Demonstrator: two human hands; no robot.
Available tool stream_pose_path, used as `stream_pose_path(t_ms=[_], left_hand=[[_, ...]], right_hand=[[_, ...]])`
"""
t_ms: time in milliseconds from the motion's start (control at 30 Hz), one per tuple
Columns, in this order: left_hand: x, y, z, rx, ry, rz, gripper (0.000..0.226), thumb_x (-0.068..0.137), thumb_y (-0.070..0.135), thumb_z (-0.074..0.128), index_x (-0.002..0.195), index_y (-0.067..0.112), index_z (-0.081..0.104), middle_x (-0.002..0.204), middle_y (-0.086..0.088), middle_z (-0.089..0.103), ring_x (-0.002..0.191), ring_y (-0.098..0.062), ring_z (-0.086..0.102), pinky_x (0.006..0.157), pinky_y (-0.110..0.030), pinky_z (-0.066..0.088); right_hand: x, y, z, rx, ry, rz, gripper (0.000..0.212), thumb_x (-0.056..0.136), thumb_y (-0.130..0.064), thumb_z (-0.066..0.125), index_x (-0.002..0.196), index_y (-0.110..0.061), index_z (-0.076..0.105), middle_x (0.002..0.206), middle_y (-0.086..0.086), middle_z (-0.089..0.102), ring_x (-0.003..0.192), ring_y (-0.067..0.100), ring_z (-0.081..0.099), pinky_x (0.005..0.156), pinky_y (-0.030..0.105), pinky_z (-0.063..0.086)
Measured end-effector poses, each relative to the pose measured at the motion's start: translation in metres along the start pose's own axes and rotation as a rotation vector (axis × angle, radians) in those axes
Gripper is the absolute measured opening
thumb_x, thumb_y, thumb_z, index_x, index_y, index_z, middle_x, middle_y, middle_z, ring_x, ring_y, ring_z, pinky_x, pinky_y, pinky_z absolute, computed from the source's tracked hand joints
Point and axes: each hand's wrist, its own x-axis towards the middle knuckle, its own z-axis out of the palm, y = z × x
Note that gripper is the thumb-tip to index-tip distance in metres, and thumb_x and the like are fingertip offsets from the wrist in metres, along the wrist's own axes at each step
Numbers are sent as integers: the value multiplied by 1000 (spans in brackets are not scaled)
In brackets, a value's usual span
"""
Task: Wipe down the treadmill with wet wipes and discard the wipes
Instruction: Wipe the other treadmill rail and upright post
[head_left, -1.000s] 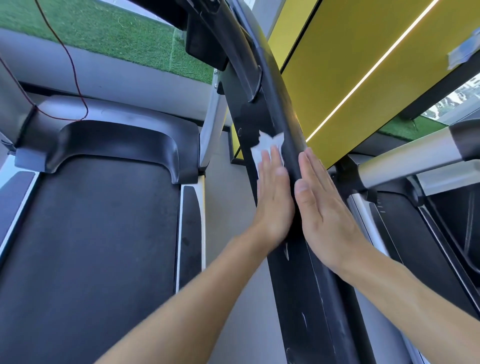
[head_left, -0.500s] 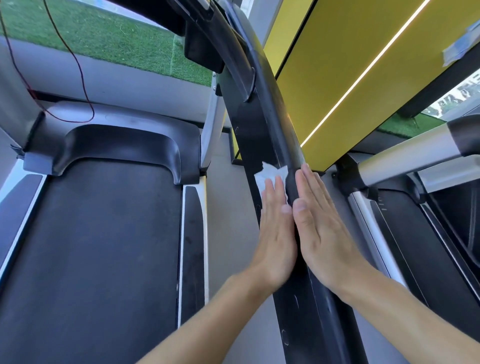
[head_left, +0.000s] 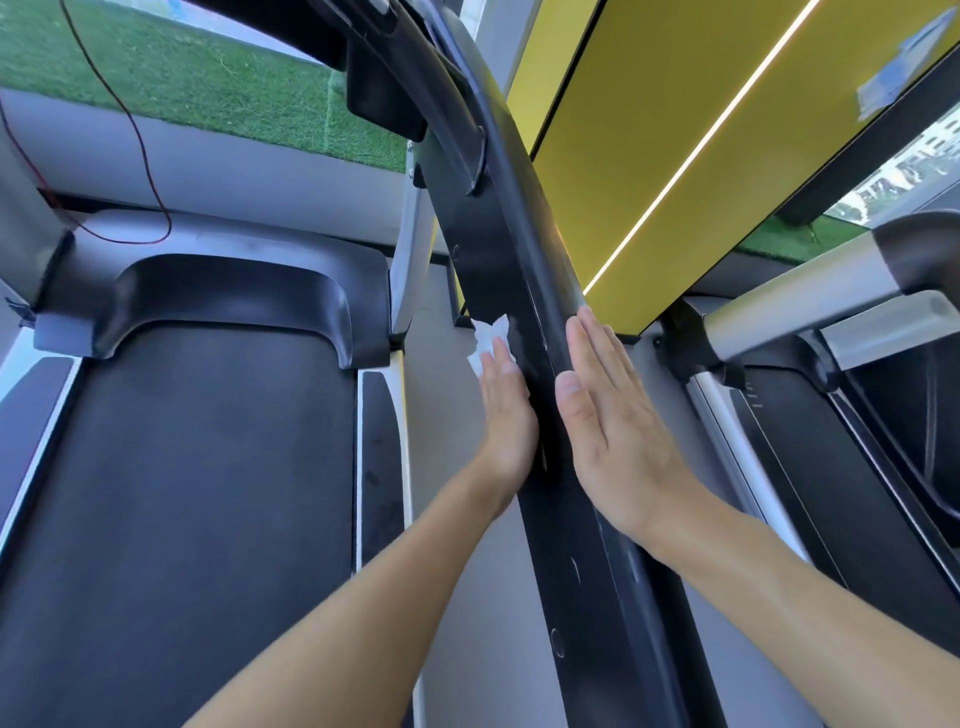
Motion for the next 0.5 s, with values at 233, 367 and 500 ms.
stream_pose_path(t_ms=[233,367,500], left_hand=[[-57,-30,23,30,-29,151,85,84,83,6,156,39,-5,161,25,-16,143,12,-18,122,-32,-6],[-23,5,12,72,30,108,87,81,88,4,156,44,5,164,20,-10,146,7,-16,124,-40,-3],[-88,8,25,202,-37,400,56,107,42,9,154,29,-19,158,20,-30,143,5,-27,123,-36,-7]], right_hand=[[1,2,0,15,10,1,80,88,-67,1,158,-29,3,163,-25,-7,145,-13,-14,120,18,-3],[-8,-5,-1,-14,15,35,82,85,-68,-3,158,-31,1,163,-24,-8,145,-13,-14,124,25,-1],[-36,-4,1,-2,29,3,77,90,-65,0,158,-29,5,163,-24,-6,145,-12,-12,124,28,2]])
